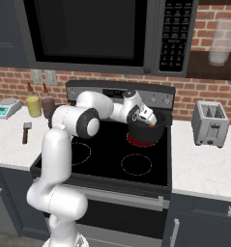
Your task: Put the bell pepper and bell pepper in the pot. Retrieve the spatula and lightly stir the vegetables in the pot.
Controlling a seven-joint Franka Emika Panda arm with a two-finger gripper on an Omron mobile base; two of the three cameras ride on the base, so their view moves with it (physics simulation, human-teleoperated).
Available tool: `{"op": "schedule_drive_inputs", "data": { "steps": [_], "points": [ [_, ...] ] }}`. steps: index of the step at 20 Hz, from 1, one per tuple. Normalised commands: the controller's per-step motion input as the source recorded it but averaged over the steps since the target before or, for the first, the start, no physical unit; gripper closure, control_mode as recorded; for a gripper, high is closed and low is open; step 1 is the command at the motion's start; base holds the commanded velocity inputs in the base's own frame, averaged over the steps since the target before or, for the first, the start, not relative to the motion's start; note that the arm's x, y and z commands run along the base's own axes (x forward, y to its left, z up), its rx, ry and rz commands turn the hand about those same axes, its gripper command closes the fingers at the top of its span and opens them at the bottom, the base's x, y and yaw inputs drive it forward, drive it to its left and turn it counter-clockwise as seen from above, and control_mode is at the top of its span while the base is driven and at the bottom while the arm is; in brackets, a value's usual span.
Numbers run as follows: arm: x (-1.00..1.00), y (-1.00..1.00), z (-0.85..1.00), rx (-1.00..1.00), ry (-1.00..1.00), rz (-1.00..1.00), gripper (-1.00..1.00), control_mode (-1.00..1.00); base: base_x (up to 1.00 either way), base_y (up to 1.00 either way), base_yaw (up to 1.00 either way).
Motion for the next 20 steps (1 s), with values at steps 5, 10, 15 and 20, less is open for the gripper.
{"op": "schedule_drive_inputs", "data": {
  "steps": [5,10,15,20],
  "points": [
    [0.0,0.0,-0.1,0.0,0.0,0.0,-1.0,-1.0,0.0,0.0,0.0],
    [-0.35,0.0,0.21,0.0,-0.11,0.02,-1.0,-1.0,0.0,0.0,0.0],
    [-0.44,0.0,0.57,0.0,-0.19,0.02,-1.0,-1.0,0.0,0.0,0.0],
    [-0.72,0.18,0.79,0.0,-0.23,0.05,-1.0,-1.0,0.0,0.0,0.0]
  ]
}}
